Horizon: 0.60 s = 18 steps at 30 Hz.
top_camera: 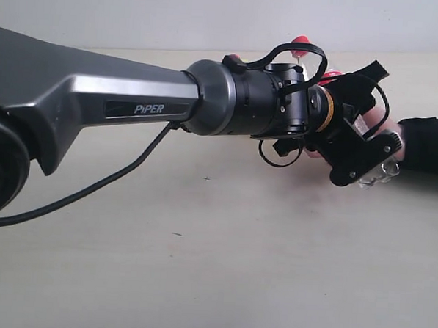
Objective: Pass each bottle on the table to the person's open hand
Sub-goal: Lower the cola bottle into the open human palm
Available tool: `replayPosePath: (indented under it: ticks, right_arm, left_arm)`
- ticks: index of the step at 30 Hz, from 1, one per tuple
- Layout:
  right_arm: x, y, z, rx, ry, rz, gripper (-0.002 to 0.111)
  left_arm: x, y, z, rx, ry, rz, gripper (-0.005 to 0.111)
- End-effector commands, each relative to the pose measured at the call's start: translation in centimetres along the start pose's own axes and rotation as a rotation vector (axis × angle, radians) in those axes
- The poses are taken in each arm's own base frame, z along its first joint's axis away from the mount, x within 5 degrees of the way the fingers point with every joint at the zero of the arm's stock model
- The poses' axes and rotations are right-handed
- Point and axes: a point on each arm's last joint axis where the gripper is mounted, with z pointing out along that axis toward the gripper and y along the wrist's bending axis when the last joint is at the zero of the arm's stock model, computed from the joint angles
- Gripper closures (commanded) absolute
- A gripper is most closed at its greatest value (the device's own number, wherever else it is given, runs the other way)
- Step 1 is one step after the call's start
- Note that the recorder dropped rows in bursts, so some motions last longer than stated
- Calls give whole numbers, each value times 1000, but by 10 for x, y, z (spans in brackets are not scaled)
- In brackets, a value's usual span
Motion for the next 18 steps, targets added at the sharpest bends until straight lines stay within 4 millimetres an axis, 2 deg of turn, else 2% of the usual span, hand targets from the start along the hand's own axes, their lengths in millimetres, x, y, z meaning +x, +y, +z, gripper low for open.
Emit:
replayPosePath:
  ticks: [1, 5, 11, 18]
  right_arm:
    - [-2, 1, -1, -1, -12, -14, 108]
    - [-2, 1, -1, -1, -12, -14, 108]
    - [-2, 1, -1, -1, -12, -14, 108]
    - [-2, 1, -1, -1, -12, -14, 108]
  left_arm:
    - [0, 2, 0, -11, -2, -15, 72]
    - [1, 1, 0, 3, 7, -16, 54]
    - [0, 1, 0, 7, 2, -69, 38]
    - [0, 1, 0, 7, 2, -76, 36]
